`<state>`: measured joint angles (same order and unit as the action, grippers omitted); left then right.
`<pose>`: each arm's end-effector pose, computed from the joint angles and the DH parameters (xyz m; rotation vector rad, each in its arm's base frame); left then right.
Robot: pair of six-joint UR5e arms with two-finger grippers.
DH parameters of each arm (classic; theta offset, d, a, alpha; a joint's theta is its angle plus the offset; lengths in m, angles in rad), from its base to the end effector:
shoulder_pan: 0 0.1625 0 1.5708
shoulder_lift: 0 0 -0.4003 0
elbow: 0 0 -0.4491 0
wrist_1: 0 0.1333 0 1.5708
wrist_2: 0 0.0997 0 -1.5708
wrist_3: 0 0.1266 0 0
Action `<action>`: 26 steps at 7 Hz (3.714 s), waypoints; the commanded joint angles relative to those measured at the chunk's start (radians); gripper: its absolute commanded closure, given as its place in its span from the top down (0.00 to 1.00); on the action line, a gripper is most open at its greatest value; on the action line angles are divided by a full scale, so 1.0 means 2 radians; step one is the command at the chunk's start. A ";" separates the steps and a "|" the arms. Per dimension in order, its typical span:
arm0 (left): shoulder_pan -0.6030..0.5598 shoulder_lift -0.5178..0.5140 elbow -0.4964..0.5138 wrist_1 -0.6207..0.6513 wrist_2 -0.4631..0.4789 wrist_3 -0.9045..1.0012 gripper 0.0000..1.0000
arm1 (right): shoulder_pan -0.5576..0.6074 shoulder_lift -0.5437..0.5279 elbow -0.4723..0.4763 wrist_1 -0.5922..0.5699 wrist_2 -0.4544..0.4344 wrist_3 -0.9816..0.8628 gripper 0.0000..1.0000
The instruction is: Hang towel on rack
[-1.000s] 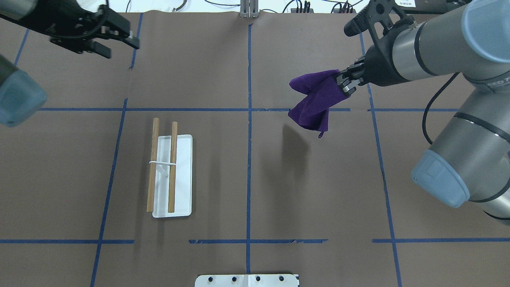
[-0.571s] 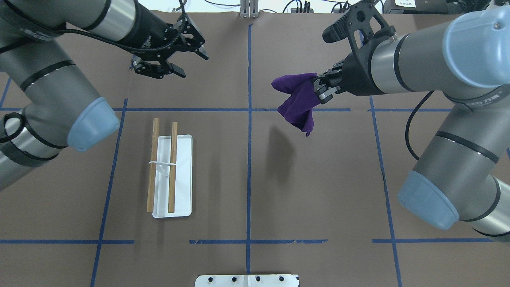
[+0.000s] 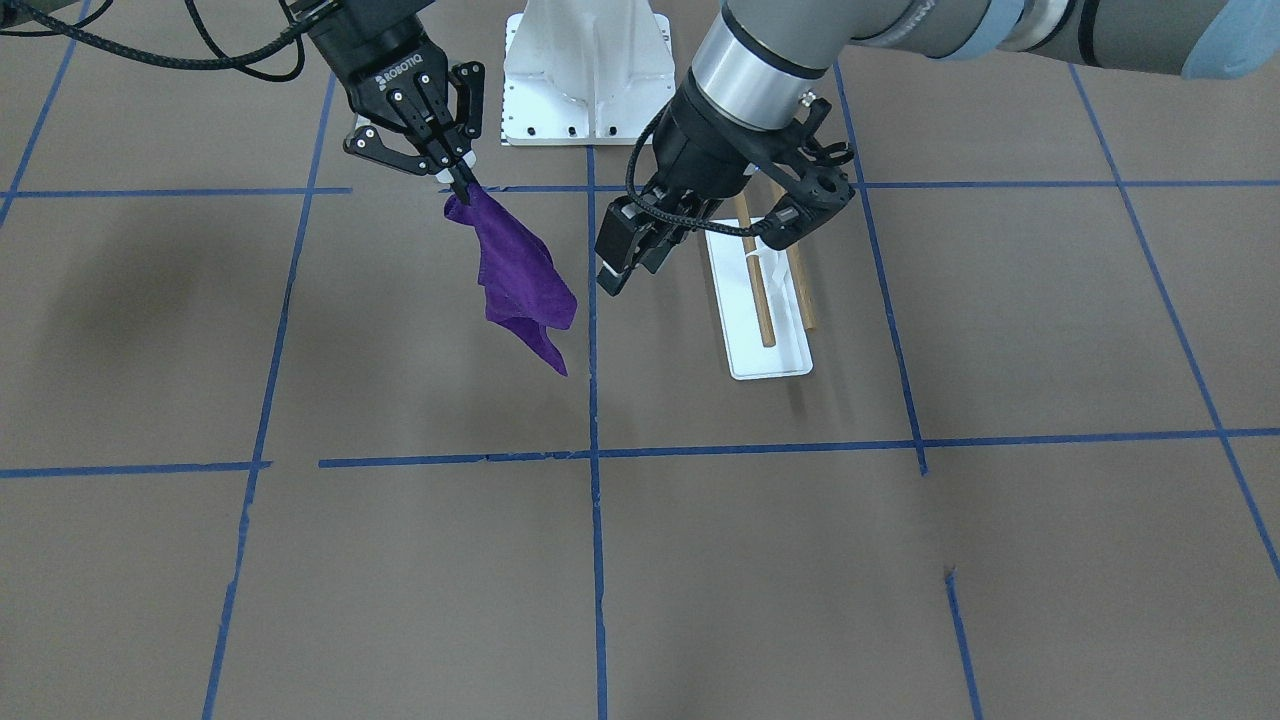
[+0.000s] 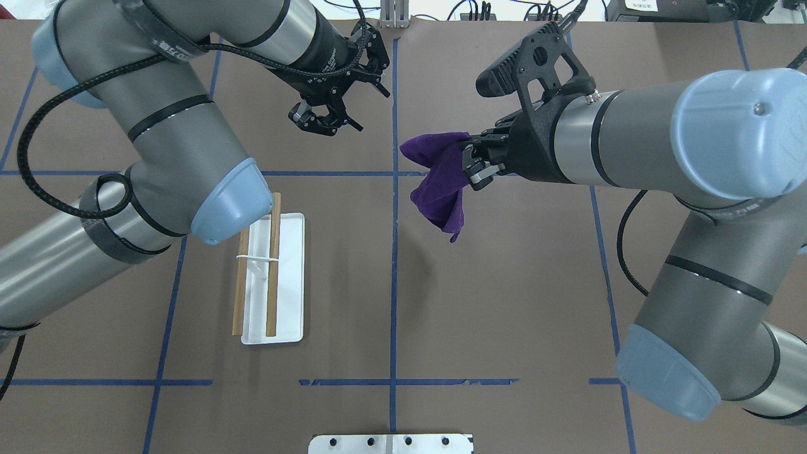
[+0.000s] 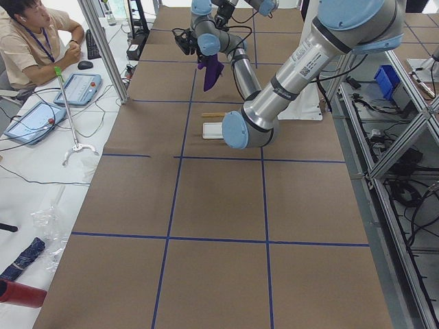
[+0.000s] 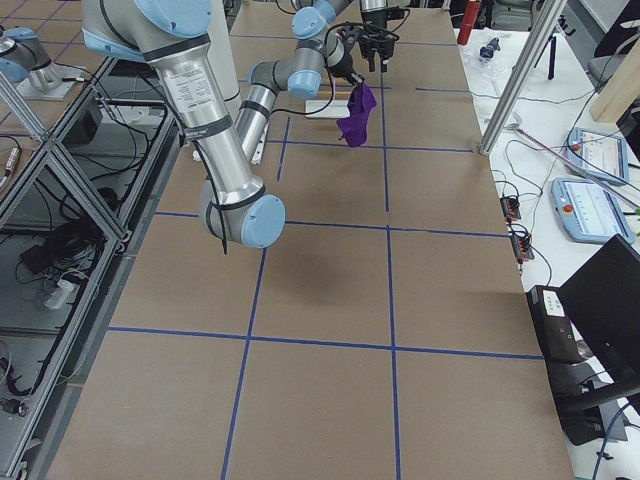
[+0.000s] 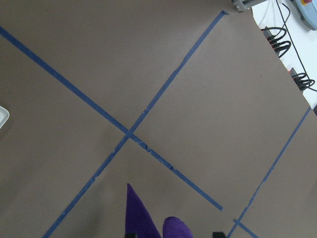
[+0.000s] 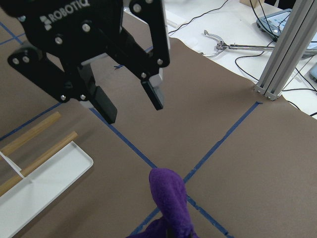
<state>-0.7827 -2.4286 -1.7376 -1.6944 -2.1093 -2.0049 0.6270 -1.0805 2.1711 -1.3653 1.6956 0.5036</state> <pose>0.4311 -0.5252 -0.0058 -0.2827 1.2129 -0.7529 -0.3715 -0.4143 0.0554 0.9084 -0.9467 -0.4568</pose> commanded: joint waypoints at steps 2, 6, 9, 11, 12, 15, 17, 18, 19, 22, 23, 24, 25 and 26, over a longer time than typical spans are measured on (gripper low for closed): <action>0.036 -0.014 0.007 0.000 0.005 -0.018 0.61 | -0.006 0.012 0.004 0.001 -0.003 0.001 0.00; 0.039 -0.014 0.007 -0.001 0.006 -0.015 0.17 | -0.007 0.013 0.008 0.002 -0.003 0.000 0.00; 0.039 -0.010 0.001 -0.004 0.006 -0.004 0.00 | -0.008 0.013 0.007 0.002 -0.003 -0.003 0.00; 0.039 -0.008 -0.001 -0.004 0.007 0.004 0.00 | -0.019 0.011 0.003 -0.005 0.020 0.026 0.88; 0.039 -0.001 -0.008 -0.004 0.007 0.005 0.00 | -0.019 0.010 0.002 -0.062 0.049 0.049 1.00; 0.036 0.077 -0.071 -0.003 0.007 0.097 0.00 | 0.041 0.004 -0.009 -0.157 0.143 0.048 1.00; 0.035 0.141 -0.115 -0.002 0.006 0.203 0.00 | 0.100 -0.010 -0.040 -0.200 0.176 0.040 1.00; 0.035 0.173 -0.125 -0.003 0.006 0.259 0.00 | 0.128 -0.020 -0.063 -0.200 0.190 0.003 1.00; 0.035 0.204 -0.137 -0.003 0.006 0.307 0.00 | 0.153 -0.044 -0.076 -0.200 0.201 -0.059 1.00; 0.026 0.295 -0.158 -0.003 0.007 0.451 0.00 | 0.239 -0.110 -0.110 -0.200 0.247 -0.208 1.00; 0.013 0.313 -0.158 -0.003 0.007 0.490 0.00 | 0.270 -0.125 -0.124 -0.200 0.259 -0.260 1.00; 0.003 0.328 -0.157 -0.003 0.008 0.529 0.00 | 0.288 -0.128 -0.142 -0.199 0.266 -0.289 1.00; -0.001 0.333 -0.154 -0.003 0.010 0.543 0.00 | 0.293 -0.134 -0.148 -0.199 0.262 -0.313 1.00; -0.001 0.332 -0.151 -0.003 0.015 0.551 0.00 | 0.295 -0.135 -0.150 -0.199 0.263 -0.313 1.00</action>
<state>-0.7795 -1.7715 -2.0469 -1.7012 -2.0889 -0.9375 1.2036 -1.3425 1.8834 -1.7633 2.2195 -0.0949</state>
